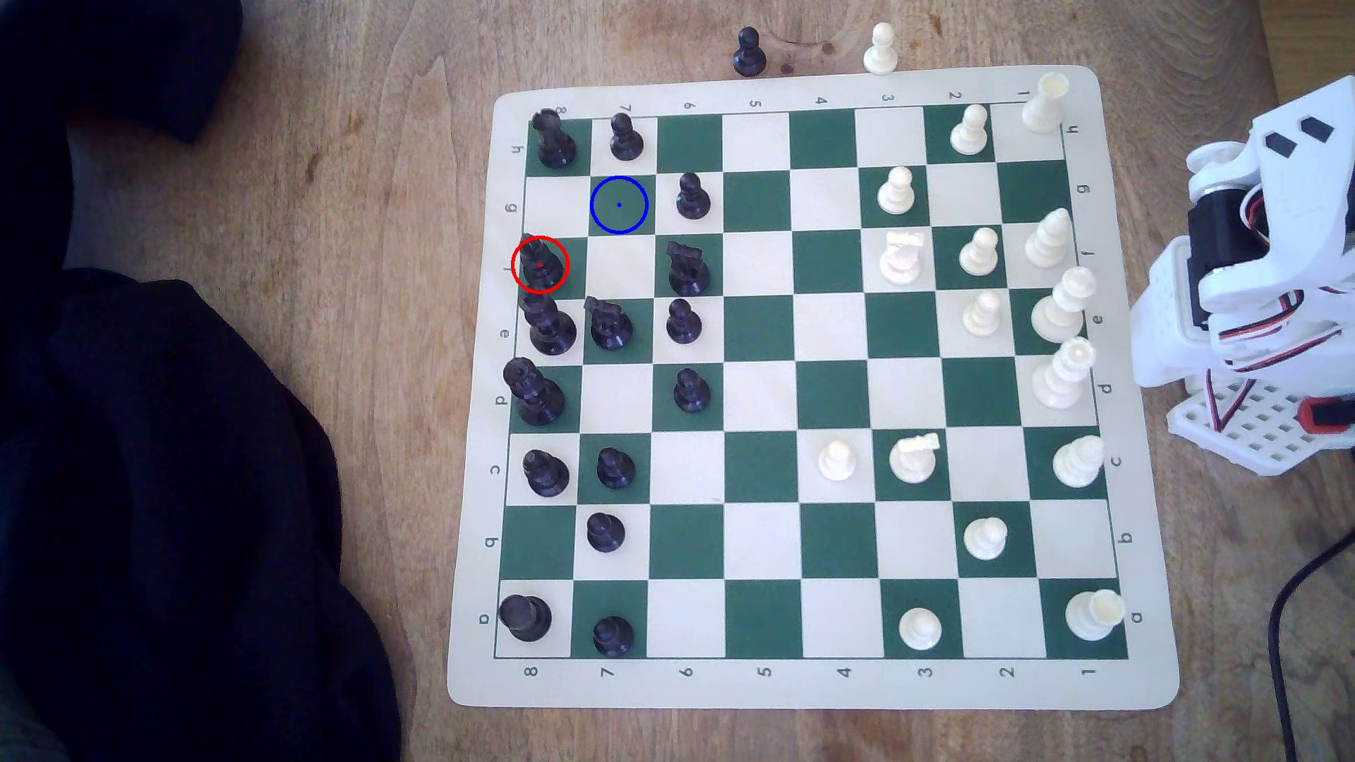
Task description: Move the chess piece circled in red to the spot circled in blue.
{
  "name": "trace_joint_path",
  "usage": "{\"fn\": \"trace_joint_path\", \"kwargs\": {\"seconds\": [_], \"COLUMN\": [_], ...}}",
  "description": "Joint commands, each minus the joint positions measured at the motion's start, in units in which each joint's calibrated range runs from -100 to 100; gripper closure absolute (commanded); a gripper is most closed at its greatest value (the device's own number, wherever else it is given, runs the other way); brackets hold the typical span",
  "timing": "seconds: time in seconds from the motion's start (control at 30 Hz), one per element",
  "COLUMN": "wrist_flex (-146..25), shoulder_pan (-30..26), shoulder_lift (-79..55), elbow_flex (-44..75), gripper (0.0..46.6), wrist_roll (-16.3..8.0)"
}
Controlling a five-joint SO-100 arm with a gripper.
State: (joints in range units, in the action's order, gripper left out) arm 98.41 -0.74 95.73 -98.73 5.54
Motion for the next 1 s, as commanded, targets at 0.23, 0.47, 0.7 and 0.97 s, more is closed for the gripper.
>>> {"fn": "trace_joint_path", "kwargs": {"seconds": [0.23, 0.47, 0.7, 0.97], "wrist_flex": [-24.4, -66.8, -97.3, -115.0], "shoulder_pan": [3.0, 5.6, 7.4, 6.3], "shoulder_lift": [0.1, 0.1, -5.2, -23.4], "elbow_flex": [0.7, 9.7, 18.9, 34.9], "gripper": [46.4, 46.4, 46.4, 46.4], "wrist_roll": [0.2, -0.1, -0.2, -0.3]}}
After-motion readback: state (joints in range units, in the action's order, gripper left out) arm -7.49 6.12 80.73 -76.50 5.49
